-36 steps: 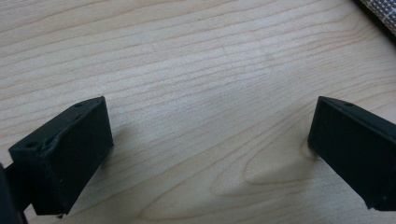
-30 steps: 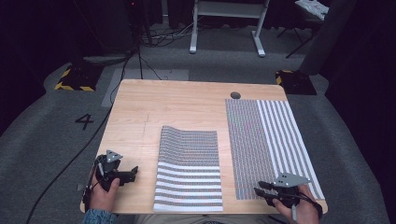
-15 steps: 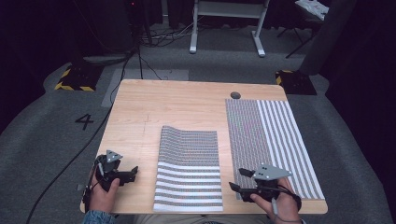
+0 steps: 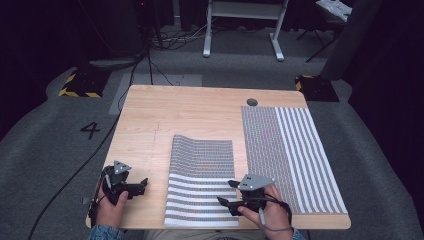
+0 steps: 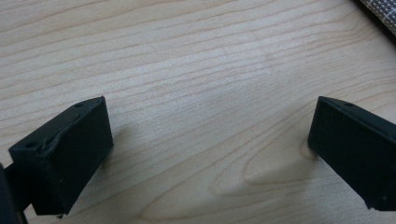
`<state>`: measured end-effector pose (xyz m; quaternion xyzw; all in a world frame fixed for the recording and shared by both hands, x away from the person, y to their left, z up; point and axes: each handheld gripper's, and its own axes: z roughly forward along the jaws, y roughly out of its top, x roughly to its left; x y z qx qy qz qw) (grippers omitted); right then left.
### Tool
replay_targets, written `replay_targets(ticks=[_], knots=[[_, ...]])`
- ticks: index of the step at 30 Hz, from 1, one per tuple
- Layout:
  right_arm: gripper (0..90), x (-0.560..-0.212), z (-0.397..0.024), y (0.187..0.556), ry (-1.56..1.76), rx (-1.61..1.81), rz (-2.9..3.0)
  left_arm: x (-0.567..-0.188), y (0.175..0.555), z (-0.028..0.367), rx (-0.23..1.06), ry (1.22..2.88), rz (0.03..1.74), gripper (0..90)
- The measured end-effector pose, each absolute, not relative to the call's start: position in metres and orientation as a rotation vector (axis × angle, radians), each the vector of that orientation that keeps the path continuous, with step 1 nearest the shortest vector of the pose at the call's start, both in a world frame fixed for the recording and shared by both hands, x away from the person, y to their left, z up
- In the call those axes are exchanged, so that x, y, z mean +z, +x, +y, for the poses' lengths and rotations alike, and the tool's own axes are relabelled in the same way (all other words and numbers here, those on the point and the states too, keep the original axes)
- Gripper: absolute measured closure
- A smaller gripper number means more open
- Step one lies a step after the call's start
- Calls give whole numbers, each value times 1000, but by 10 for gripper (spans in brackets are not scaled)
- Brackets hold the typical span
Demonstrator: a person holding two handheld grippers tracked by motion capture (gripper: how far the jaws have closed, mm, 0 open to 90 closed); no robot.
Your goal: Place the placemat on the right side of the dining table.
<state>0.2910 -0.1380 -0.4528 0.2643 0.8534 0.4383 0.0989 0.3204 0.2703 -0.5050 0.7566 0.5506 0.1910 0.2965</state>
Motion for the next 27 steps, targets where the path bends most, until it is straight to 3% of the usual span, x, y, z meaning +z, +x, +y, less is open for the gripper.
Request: replay_targets(ticks=[12, 19, 25, 27], knots=[[334, -480, -90, 295, 733, 1293, 2543, -505, 320, 270, 508, 2011, 1465, 0], [321, -490, -83, 298, 730, 1251, 2552, -505, 320, 270, 508, 2012, 1464, 0], [197, -503, -83, 301, 689, 1165, 2578, -505, 320, 270, 508, 2012, 1464, 0], [194, -504, -83, 302, 696, 1181, 2574, -505, 320, 270, 506, 2011, 1463, 0]])
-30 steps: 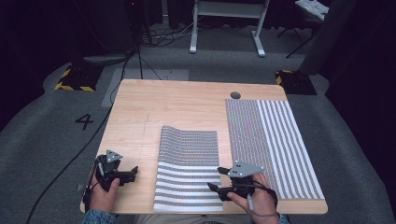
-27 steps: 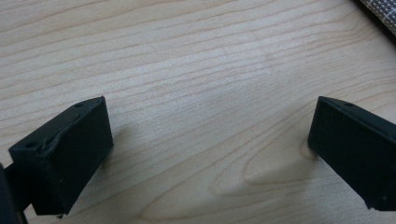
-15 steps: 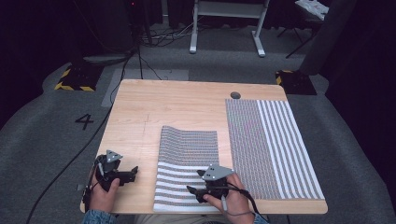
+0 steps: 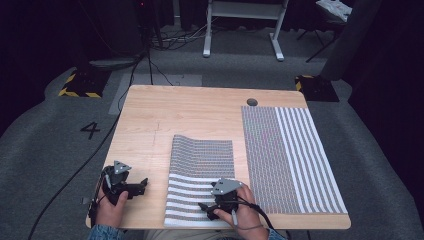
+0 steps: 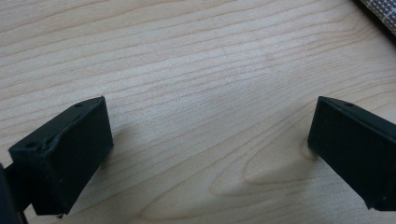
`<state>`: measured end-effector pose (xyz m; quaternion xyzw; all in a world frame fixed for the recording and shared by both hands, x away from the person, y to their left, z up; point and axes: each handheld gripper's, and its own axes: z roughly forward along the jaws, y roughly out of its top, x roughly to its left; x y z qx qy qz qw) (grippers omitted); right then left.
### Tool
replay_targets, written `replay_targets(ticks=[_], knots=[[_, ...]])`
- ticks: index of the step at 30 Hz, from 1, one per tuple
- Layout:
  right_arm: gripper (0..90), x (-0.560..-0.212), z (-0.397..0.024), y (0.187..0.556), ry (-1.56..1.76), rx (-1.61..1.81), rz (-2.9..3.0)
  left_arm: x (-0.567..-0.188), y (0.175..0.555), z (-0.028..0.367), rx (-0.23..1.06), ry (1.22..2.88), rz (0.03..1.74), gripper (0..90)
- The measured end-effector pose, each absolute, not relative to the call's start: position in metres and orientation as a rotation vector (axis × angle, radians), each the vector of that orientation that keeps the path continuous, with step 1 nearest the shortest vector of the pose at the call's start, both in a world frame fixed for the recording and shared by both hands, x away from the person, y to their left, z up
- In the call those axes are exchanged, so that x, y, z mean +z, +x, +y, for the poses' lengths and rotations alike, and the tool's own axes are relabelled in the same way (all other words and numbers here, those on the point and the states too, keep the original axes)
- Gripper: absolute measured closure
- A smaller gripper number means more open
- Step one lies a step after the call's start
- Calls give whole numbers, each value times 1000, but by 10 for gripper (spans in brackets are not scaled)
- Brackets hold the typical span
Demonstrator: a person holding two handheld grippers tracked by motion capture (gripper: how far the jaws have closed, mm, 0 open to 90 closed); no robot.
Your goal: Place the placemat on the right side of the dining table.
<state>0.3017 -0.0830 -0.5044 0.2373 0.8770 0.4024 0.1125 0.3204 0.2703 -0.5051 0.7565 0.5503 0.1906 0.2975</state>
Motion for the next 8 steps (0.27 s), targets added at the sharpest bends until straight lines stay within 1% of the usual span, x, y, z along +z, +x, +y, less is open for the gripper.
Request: replay_targets(ticks=[8], knots=[[189, -505, -83, 302, 692, 1180, 2573, -505, 320, 270, 508, 2015, 1461, 0]])
